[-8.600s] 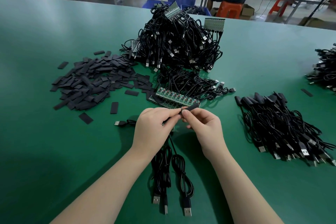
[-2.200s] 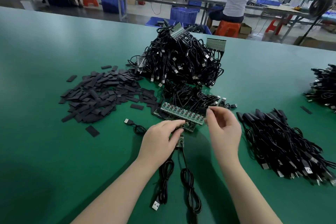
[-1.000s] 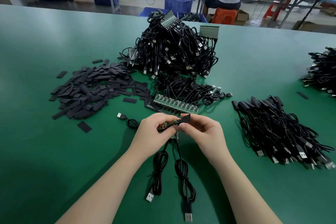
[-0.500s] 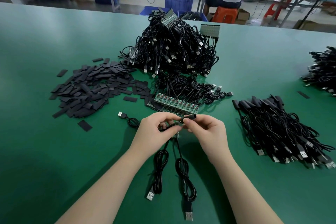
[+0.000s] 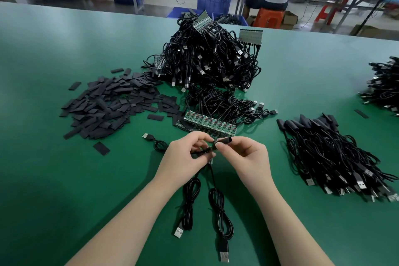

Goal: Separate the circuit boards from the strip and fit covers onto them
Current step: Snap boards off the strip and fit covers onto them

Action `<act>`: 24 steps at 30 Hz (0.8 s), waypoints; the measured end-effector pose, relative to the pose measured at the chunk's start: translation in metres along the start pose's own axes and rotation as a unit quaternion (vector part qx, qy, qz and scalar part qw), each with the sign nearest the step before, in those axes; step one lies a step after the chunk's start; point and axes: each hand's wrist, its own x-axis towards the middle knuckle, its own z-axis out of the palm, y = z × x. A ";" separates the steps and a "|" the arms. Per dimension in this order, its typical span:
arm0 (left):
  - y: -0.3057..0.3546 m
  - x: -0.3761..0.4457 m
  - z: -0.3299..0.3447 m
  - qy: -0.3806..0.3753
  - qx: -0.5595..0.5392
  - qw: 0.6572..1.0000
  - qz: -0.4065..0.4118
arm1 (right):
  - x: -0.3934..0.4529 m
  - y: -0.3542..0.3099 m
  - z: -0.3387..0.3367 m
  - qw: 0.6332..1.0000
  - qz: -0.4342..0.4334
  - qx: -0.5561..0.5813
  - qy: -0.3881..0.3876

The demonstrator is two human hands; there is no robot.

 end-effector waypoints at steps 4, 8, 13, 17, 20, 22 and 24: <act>0.003 -0.002 0.000 0.024 0.064 0.997 0.042 | 0.002 0.002 -0.002 0.998 0.037 0.019 0.045; 0.005 -0.001 0.000 0.039 0.039 0.998 0.041 | 0.004 0.001 -0.005 0.989 0.065 0.097 0.092; 0.005 0.000 -0.002 0.046 0.005 0.999 0.024 | 0.005 0.000 -0.007 0.991 0.055 0.079 0.091; 0.005 0.000 -0.002 0.042 -0.011 0.999 0.021 | 0.003 0.002 -0.001 0.996 0.037 0.047 0.073; 0.004 0.000 -0.002 0.037 -0.018 0.999 0.021 | 0.003 0.003 -0.001 0.996 0.022 0.028 0.076; 0.003 0.001 -0.002 0.034 -0.017 0.999 0.022 | 0.003 0.004 -0.001 0.997 0.014 0.018 0.076; 0.003 0.001 -0.002 0.030 -0.021 0.999 0.019 | 0.003 0.004 -0.001 0.997 0.009 0.017 0.072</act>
